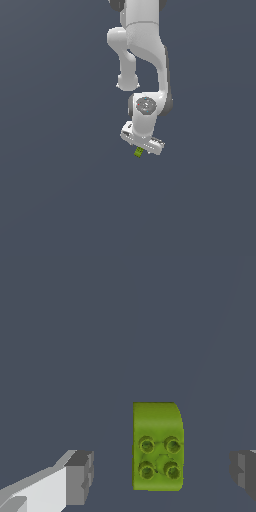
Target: Pick up the object and move it to a goal position.
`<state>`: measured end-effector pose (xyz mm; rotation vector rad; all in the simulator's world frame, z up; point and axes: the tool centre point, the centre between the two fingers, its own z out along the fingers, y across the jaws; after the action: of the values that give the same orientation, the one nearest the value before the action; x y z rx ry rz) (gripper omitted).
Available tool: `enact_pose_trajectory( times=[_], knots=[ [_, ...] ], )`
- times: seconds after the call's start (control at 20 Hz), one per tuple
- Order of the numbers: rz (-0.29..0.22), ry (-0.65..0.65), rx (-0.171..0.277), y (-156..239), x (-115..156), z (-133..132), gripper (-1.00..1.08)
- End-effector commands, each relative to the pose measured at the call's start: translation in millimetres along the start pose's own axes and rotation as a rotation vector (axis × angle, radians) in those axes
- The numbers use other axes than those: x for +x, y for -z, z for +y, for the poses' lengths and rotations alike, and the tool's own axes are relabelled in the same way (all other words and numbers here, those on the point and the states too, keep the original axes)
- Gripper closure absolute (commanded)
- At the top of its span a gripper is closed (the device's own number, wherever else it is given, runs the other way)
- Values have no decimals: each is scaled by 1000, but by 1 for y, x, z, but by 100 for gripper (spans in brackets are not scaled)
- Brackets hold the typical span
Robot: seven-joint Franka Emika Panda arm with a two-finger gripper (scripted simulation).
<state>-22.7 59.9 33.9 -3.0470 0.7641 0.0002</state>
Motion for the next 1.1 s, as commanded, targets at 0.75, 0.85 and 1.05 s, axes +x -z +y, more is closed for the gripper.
enact_pose_trajectory(
  times=[0.75,0.85,1.05],
  knots=[
    [0,-2,0,-22,1,0,108],
    [0,-1,0,-21,0,-1,108],
    [0,-1,0,-19,-3,-1,108]
  ],
)
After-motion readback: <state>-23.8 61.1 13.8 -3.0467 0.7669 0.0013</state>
